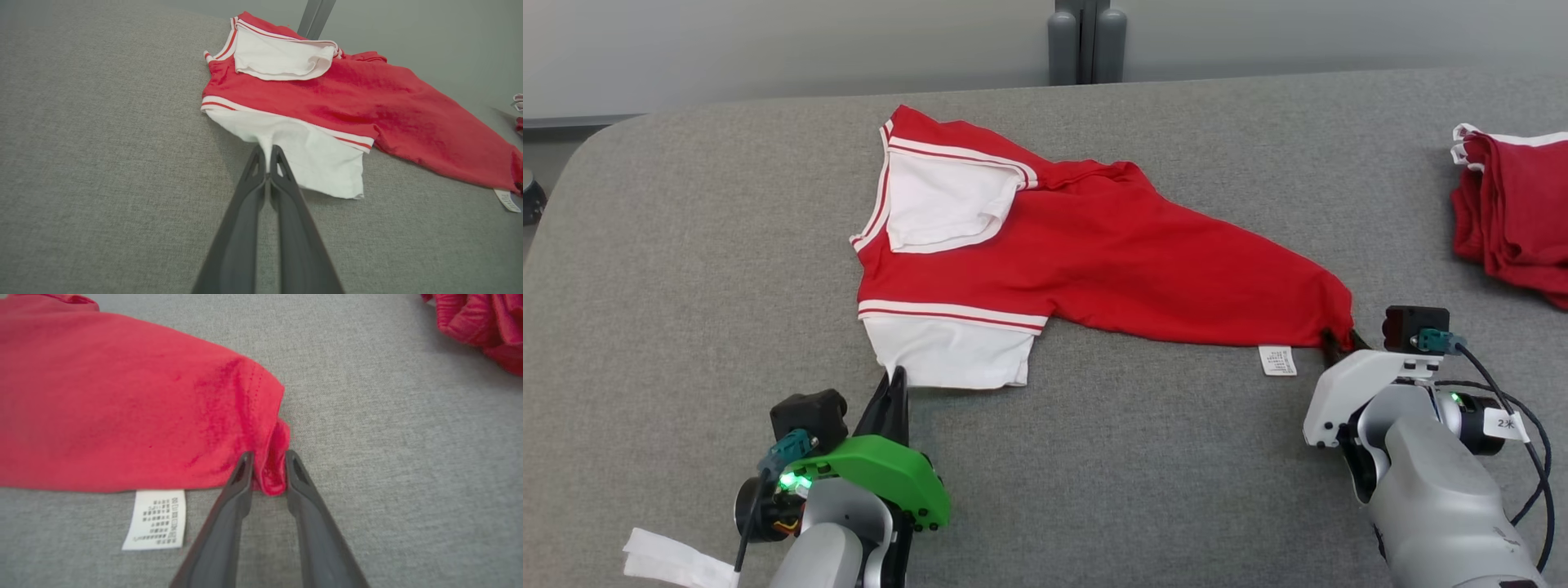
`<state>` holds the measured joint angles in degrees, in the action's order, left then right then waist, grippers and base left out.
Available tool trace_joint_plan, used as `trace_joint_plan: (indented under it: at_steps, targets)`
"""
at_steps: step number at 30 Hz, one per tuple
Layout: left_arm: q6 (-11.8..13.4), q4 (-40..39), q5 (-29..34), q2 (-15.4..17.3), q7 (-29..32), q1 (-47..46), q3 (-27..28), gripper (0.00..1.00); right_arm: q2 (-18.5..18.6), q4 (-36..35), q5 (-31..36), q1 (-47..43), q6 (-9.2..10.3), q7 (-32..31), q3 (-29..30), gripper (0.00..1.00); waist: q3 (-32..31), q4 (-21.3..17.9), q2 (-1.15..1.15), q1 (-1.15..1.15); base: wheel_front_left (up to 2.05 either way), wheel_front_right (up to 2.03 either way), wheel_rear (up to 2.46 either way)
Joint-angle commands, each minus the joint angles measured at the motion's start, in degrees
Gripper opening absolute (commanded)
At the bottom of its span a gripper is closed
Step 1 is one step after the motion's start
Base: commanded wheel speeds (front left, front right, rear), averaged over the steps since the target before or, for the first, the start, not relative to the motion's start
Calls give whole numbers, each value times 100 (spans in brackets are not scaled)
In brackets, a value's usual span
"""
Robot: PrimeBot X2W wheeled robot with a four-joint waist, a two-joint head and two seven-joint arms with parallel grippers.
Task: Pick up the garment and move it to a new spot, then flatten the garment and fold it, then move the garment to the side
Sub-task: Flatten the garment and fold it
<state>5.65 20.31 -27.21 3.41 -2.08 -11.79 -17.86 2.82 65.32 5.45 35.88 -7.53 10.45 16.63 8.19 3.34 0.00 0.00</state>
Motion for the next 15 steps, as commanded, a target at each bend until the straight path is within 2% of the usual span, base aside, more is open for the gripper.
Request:
trace_joint_plan:
  at_steps: [1,2,7,10,15]
  targets:
    - [2,-47,36,59,-59,28,9,0,16,137,-58,79,10,40,-36,17,1,-20,0,0,0,0,0]
    - [-10,-67,35,65,-80,12,10,0,15,219,-96,124,10,70,-66,0,-4,-32,0,0,0,0,0]
    - [-15,-171,75,121,-171,-72,16,0,12,456,-439,330,10,276,-318,0,-81,-105,0,0,0,0,0]
    - [-30,-316,106,206,-227,-146,34,0,14,515,-879,412,10,381,-679,0,-184,-166,0,0,0,0,0]
    - [-6,-703,133,351,-314,-270,112,0,14,36,-1772,315,10,464,-1542,0,-423,-302,0,0,0,0,0]
